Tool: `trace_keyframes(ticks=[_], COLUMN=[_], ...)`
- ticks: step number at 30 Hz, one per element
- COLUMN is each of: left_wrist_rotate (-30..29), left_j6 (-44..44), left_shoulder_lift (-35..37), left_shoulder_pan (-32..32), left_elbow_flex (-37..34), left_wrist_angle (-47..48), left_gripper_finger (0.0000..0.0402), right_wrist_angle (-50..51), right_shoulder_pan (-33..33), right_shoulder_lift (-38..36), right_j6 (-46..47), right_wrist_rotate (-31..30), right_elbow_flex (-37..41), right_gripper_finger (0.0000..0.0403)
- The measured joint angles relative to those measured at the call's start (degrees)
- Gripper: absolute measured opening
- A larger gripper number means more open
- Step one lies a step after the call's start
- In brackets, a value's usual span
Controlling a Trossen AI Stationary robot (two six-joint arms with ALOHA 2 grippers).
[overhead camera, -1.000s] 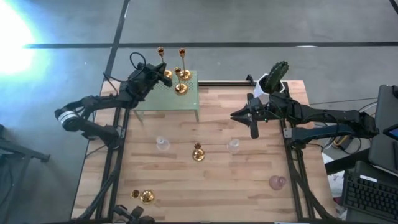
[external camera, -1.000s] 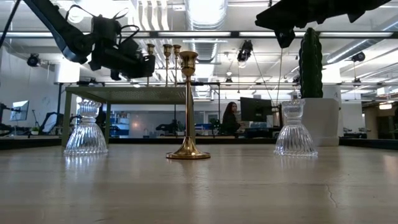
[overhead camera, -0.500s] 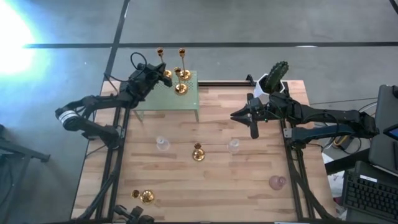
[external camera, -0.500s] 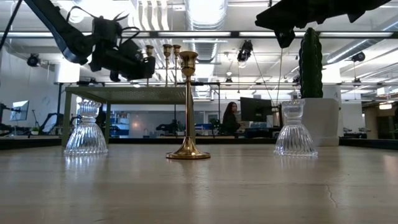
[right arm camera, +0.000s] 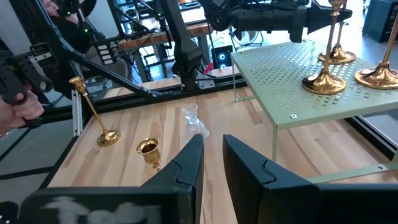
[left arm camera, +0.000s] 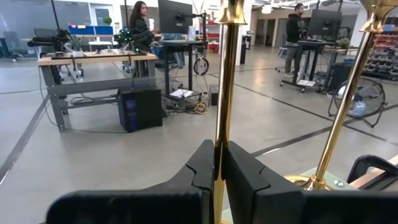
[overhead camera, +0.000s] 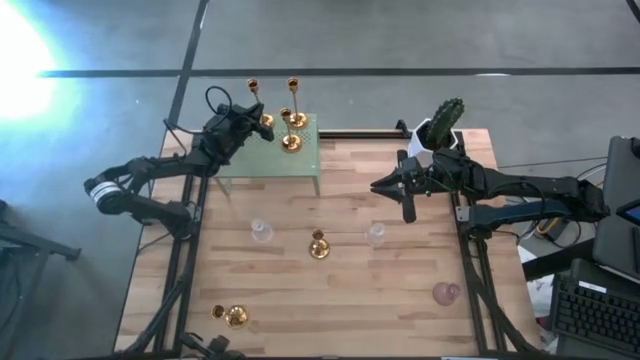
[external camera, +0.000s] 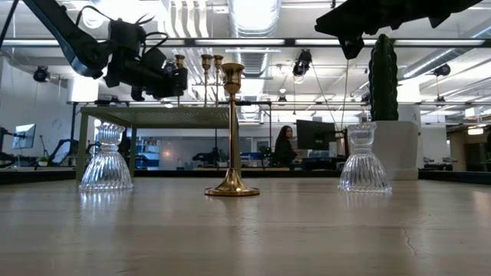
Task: Pick & Place candle stick holders
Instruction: Put the bottom right candle holder on the shelf
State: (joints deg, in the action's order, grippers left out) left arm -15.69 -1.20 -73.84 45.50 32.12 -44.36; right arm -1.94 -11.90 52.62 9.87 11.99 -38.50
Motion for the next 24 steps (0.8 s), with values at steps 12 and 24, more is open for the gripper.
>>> trace_keyframes(ticks=[12,24], left_wrist_rotate=[4.12,4.31], left_j6=[-0.11,1.44], left_shoulder_lift=[-0.04,-0.09], left_shoulder_pan=[0.12,0.22], left_elbow_flex=[0.55,0.55], left_wrist_angle=[0.81,0.81], left_gripper_finger=[0.0021,0.0030], right_wrist_angle=[-0.06,-0.06], right_shoulder_pan=[-0.02,-0.01], right_shoulder_lift=[0.00,0.00], right_j6=[0.00,-0.01], right_wrist_rotate=[0.00,0.00], right_elbow_flex=[0.02,0.02], right_gripper_finger=[0.0054,0.0056])
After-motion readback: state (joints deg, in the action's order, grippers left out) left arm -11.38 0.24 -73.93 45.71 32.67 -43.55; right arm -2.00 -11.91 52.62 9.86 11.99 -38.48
